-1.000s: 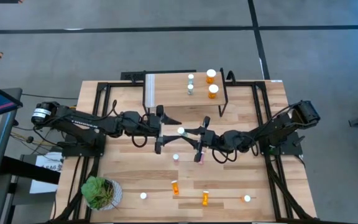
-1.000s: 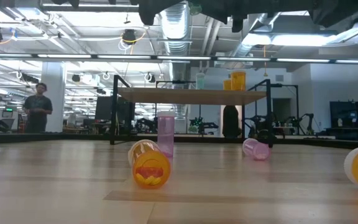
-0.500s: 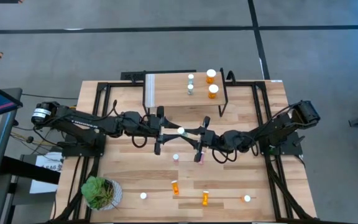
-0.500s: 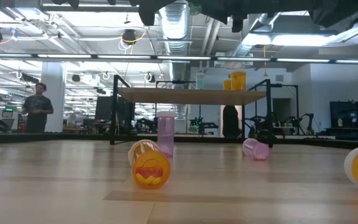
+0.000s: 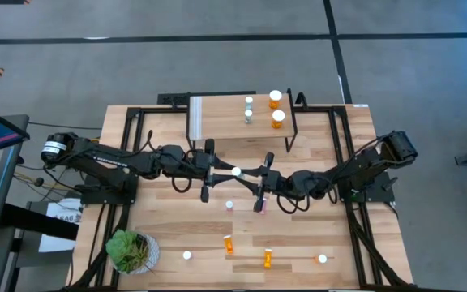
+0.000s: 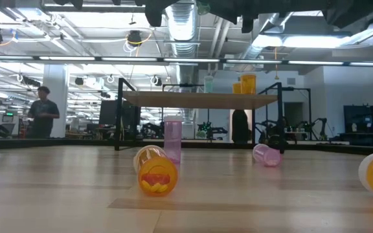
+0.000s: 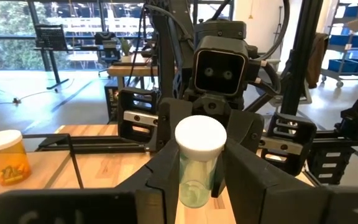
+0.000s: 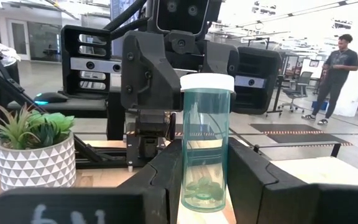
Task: Pick and place medicine bottles onto shelf by color
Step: Put the small blue pill bottle on the shelf aligned with the other small blue pill bottles
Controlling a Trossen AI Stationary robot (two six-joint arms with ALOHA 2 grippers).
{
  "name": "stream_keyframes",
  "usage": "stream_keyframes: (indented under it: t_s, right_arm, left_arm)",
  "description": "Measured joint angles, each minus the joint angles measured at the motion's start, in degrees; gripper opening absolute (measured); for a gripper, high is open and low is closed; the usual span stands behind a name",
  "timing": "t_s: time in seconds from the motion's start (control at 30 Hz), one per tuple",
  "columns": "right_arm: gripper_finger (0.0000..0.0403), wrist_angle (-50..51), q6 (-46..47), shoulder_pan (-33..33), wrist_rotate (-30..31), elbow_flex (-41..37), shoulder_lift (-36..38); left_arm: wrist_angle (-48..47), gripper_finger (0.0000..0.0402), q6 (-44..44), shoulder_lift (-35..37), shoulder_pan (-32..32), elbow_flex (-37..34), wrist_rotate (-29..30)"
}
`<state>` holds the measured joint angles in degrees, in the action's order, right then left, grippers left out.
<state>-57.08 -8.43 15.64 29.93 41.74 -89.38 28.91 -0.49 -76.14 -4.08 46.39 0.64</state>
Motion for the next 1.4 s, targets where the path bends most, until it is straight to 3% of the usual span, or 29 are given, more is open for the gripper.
stream_keyframes:
  t_s: [0.27,0.5,0.7,0.8,1.0,1.2,1.4]
  right_arm:
    - [0.0132,2.21,0.35,0.0,-0.02,0.11,0.08]
    - [0.0208,6.64,0.45,0.0,0.14,0.0,1.29]
    - [0.0266,21.44,3.17,0.17,1.24,0.0,7.38]
    - [0.027,30.33,6.62,1.04,5.42,0.0,12.14]
    - [0.027,41.52,10.43,4.17,10.91,0.0,20.64]
    - [0.027,42.01,9.51,7.69,15.65,0.0,23.2]
    - [0.027,42.03,7.96,9.09,18.8,0.0,22.54]
  left_arm:
    - [-0.22,0.0089,-0.1,-0.02,0.0,-0.11,-0.14]
    - [0.3,0.0089,-0.15,0.02,0.0,-0.07,-0.21]
    - [0.56,0.0089,1.04,0.02,0.0,-0.07,2.92]
    - [-0.27,0.0089,2.16,0.02,0.28,-0.07,7.17]
    - [-10.73,0.0089,1.59,0.02,4.38,4.55,7.67]
    - [-12.93,0.0089,3.7,0.02,8.59,7.3,7.63]
    - [-10.72,0.0089,2.63,-4.48,13.04,8.2,2.32]
